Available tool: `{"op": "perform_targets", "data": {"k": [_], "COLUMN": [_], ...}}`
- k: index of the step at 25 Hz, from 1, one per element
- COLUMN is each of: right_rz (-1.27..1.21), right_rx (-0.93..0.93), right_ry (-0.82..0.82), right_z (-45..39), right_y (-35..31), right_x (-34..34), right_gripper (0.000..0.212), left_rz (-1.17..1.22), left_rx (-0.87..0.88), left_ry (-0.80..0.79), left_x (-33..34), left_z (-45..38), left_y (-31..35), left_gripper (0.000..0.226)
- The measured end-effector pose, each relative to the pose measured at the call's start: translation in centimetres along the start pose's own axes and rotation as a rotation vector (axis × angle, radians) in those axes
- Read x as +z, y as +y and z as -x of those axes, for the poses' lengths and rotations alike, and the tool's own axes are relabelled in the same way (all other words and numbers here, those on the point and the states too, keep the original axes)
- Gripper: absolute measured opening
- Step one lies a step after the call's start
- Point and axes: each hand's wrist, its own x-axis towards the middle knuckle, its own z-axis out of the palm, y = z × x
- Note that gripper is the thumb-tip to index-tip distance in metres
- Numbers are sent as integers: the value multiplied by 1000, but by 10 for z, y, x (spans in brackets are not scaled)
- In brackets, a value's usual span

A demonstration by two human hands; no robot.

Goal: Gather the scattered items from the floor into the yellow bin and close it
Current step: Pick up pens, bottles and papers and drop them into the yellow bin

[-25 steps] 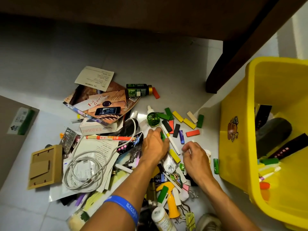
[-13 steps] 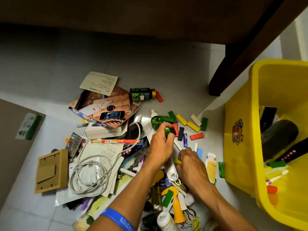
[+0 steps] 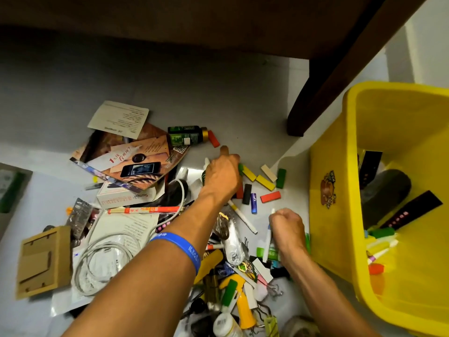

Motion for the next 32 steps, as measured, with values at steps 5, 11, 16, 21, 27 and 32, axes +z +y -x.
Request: {"op": "perform_targets", "data": {"k": [5, 11, 16, 21, 27, 32], "right_rz": [687, 898, 761, -526, -761, 574], "right_rx": [-607, -659, -662, -36, 19, -419], "right_ry": [221, 235, 215, -170, -351, 24], "right_z": [-13, -28, -27, -28, -19, -26], "right_y": [-14, -16, -6, -16, -43, -53], "right_x": [4, 9, 12, 10, 14, 43], "right_gripper": [36, 31, 28, 24, 12, 18], "left_rz": [-66, -135, 7, 1191, 1614, 415], "left_rx": [58, 38, 38, -647, -777, -412], "left_ry": [-41, -27, 5, 62, -145, 67], "left_x": [12, 13, 18, 11, 17, 40], "left_z": [4, 6, 14, 15, 29, 34], "left_y": [-4, -28, -27, -17, -13, -17], "left_gripper": [27, 18, 11, 27, 16, 20]}}
